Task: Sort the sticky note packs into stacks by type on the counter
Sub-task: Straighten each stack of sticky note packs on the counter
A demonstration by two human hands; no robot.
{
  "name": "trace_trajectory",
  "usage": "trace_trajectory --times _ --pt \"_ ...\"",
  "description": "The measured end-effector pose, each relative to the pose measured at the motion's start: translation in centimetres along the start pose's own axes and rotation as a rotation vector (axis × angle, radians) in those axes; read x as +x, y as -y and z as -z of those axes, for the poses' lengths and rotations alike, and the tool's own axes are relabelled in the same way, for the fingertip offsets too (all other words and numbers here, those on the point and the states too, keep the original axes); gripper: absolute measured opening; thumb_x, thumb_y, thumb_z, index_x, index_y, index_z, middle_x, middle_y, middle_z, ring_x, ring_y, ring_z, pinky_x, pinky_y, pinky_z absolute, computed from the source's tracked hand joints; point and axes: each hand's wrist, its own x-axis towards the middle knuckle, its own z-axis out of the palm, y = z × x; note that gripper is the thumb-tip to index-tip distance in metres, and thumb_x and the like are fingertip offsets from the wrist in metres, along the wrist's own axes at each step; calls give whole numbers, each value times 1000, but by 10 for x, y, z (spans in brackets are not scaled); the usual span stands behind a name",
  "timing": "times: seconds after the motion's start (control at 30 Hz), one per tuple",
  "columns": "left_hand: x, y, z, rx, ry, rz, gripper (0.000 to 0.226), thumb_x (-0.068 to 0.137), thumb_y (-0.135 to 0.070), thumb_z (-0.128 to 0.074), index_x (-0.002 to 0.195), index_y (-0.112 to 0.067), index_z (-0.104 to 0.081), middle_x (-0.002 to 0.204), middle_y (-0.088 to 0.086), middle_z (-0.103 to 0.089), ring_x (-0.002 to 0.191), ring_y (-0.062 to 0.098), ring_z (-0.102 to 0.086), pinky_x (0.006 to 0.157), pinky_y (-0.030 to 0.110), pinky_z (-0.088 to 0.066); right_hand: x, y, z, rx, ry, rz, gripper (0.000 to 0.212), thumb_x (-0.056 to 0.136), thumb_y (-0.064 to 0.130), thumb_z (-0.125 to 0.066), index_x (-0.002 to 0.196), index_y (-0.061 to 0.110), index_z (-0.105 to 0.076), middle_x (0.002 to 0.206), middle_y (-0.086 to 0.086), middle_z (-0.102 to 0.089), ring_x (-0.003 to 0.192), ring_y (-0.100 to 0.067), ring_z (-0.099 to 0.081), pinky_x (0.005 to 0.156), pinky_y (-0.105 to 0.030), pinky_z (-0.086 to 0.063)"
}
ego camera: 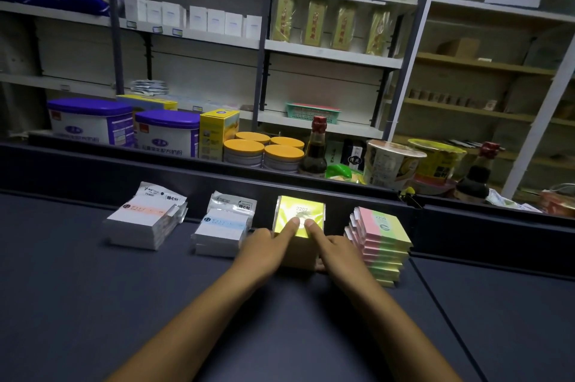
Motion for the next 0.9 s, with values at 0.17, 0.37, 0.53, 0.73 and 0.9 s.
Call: trace_trajectory --times 0.17,0.37,0.53,0.73,0.9 --pt "-5 -7 0 82 36 -32 96 67 -91 -34 109 -13 -71 109 5 -71 106 20 -62 97 32 -47 -1 1 -1 -65 -60 9 100 72 91 -33 81 -2 -69 83 -16 -74 84 -30 -71 87 -42 -54" --pt "-8 -9 15 148 125 -75 64 77 -76 -54 95 -16 -72 96 1 -73 93 15 -67 85 32 -50 -4 3 2 -62 -5 11 107 55 104 -34 88 9 -72 88 -11 -74 87 -24 -71 90 -47 -55" --pt "-10 -5 23 276 213 -162 25 78 -25 -76 103 -23 -73 98 -5 -75 92 6 -69 90 29 -55 -13 8 9 -100 104 66 50 77 69 -64 97 23 -66 95 9 -70 87 -1 -65 81 -20 -53" --pt "-12 -5 21 267 158 -148 37 75 -24 -77 111 -22 -70 102 -4 -74 94 7 -68 87 26 -55 -15 6 9 -152 116 92 22 81 31 -81 94 31 -63 88 21 -68 75 19 -62 66 -2 -45" --pt "-14 -9 26 356 62 -78 47 63 -26 -62 109 -16 -62 106 2 -71 96 18 -67 88 37 -56 -18 11 11 -242 101 103 24 84 42 -76 97 33 -59 98 17 -68 91 4 -65 79 -9 -49"
